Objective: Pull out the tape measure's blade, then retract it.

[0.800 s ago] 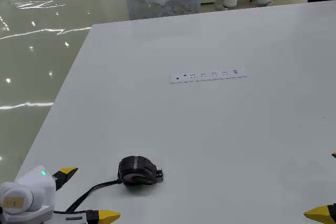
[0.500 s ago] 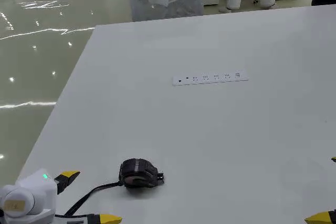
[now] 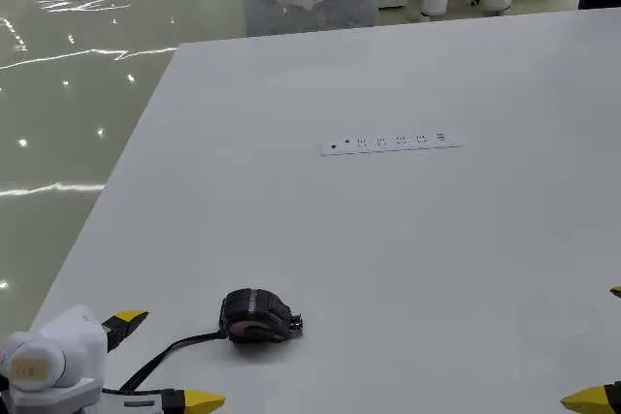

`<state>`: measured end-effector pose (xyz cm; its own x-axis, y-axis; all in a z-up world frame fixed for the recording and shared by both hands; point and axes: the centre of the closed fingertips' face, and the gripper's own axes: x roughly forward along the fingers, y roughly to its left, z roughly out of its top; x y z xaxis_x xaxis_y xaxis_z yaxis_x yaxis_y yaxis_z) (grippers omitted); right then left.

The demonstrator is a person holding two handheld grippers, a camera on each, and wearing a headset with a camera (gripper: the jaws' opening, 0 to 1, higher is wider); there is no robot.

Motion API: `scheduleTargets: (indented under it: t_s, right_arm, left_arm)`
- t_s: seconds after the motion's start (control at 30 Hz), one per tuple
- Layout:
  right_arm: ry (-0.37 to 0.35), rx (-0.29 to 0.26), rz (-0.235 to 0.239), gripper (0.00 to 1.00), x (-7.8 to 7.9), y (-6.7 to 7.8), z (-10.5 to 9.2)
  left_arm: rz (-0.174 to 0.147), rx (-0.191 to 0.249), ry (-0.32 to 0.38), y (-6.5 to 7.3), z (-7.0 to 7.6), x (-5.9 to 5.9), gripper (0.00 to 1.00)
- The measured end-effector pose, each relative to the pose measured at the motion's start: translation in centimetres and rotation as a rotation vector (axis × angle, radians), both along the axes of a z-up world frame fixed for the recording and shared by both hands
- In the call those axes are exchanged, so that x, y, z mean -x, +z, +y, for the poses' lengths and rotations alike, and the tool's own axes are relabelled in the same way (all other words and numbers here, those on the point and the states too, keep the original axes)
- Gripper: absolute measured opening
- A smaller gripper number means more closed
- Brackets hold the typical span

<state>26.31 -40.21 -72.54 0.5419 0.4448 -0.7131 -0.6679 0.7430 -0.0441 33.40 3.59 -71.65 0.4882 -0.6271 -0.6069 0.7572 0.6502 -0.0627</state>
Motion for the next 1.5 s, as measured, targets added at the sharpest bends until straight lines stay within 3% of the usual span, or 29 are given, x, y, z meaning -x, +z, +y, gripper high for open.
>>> scheduleTargets:
  t_s: [0.1, 0.2, 0.5, 0.67, 0.8, 1.03, 1.2, 1.33, 1.4, 1.43, 1.5]
  right_arm:
    - [0.048, 0.024, -0.026, 0.99, -0.2, 0.2, 0.2]
    - [0.046, 0.016, -0.010, 0.99, -0.6, 0.3, 0.3]
    - [0.088, 0.026, -0.023, 0.99, -2.2, 1.0, 1.3]
    - [0.143, 0.050, -0.031, 0.99, -2.5, 1.3, 2.1]
    - [0.147, 0.035, -0.036, 0.99, -2.6, 1.9, 2.6]
    - [0.149, 0.022, -0.041, 0.99, -2.7, 1.9, 3.3]
    - [0.167, 0.024, -0.031, 0.99, -2.7, 1.5, 3.7]
    - [0.175, 0.022, -0.015, 0.99, -2.7, 1.3, 4.2]
    - [0.183, 0.020, -0.016, 0.99, -2.9, 1.3, 4.5]
    - [0.188, 0.011, -0.021, 0.99, -3.1, 1.4, 4.8]
    - [0.192, -0.017, -0.038, 0.99, -3.4, 1.9, 5.3]
  left_arm:
    - [0.003, -0.007, -0.006, -0.1, 0.1, -0.4, 0.99]
    - [-0.001, -0.035, -0.034, 0.0, 0.1, -0.7, 0.99]
    - [-0.013, -0.080, -0.122, 0.8, -1.1, -1.7, 0.99]
    - [-0.024, -0.141, -0.196, 1.0, -1.8, -2.5, 0.99]
    - [-0.031, -0.176, -0.260, 1.7, -2.7, -2.5, 0.99]
    - [-0.035, -0.261, -0.369, 1.6, -3.9, -3.0, 0.99]
    - [0.003, -0.337, -0.422, 1.0, -4.5, -3.2, 0.99]
    - [0.086, -0.365, -0.498, 0.2, -5.7, -2.3, 0.99]
    - [0.065, -0.375, -0.517, 0.1, -6.5, -2.6, 0.99]
    - [0.029, -0.390, -0.540, -0.2, -6.9, -3.0, 0.99]
    - [0.022, -0.422, -0.582, -0.8, -6.9, -2.8, 0.99]
